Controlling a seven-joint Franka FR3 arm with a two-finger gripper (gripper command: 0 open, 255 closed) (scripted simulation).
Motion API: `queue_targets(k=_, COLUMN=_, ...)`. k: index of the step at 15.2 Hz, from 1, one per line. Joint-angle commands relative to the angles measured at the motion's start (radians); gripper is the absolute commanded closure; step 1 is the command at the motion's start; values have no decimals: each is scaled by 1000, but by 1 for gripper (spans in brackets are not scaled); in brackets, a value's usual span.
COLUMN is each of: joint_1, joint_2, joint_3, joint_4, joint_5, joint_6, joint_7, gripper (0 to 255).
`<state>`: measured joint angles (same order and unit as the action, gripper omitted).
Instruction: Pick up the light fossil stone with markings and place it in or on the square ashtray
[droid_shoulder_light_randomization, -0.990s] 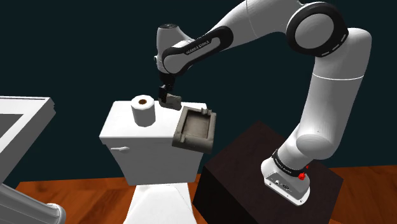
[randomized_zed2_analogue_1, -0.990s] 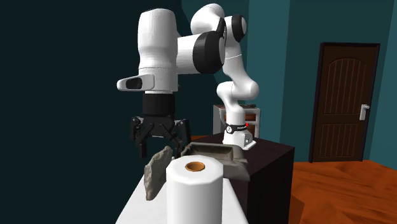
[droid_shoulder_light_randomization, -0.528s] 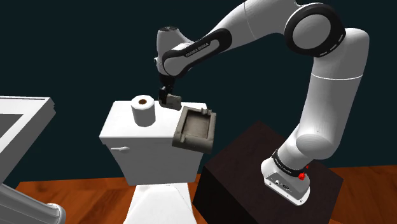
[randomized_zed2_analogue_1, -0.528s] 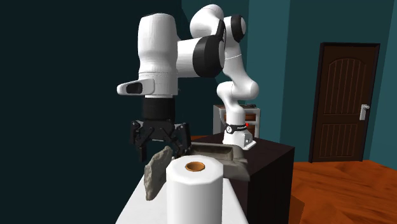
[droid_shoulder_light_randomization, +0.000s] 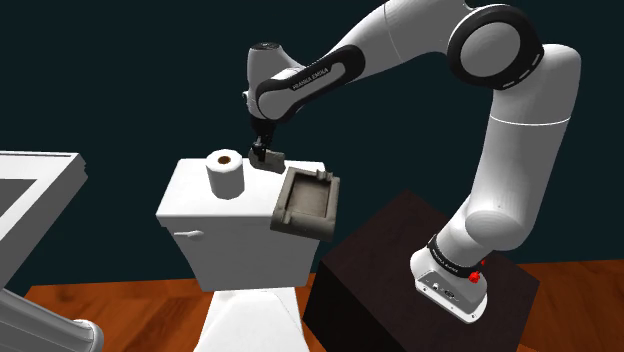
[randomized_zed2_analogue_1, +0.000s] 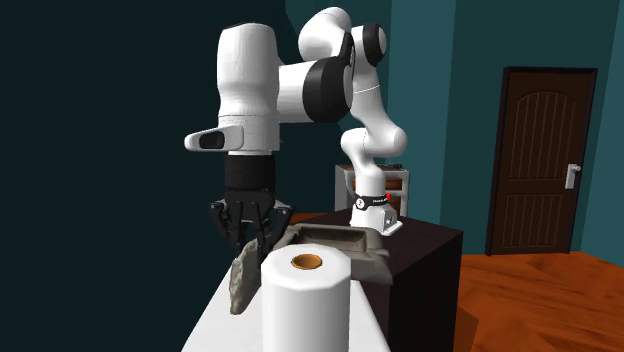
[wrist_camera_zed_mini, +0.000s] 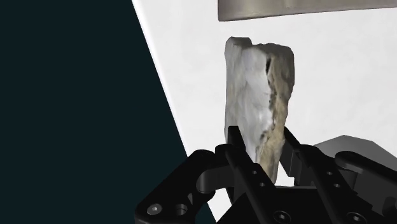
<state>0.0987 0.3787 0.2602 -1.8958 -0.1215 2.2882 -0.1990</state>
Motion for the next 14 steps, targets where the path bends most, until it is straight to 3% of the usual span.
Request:
queue_targets(k=1, joint_1=-5, joint_2=4, joint_3=-6, joint_4=-5, joint_5=1, joint_6=-2, joint_7=2, gripper=255)
queue_targets(k=14, joint_1=-16, joint_2=-65, joint_3=9, joint_4=53, joint_5=26, joint_6=-129, joint_7=-15, gripper=255)
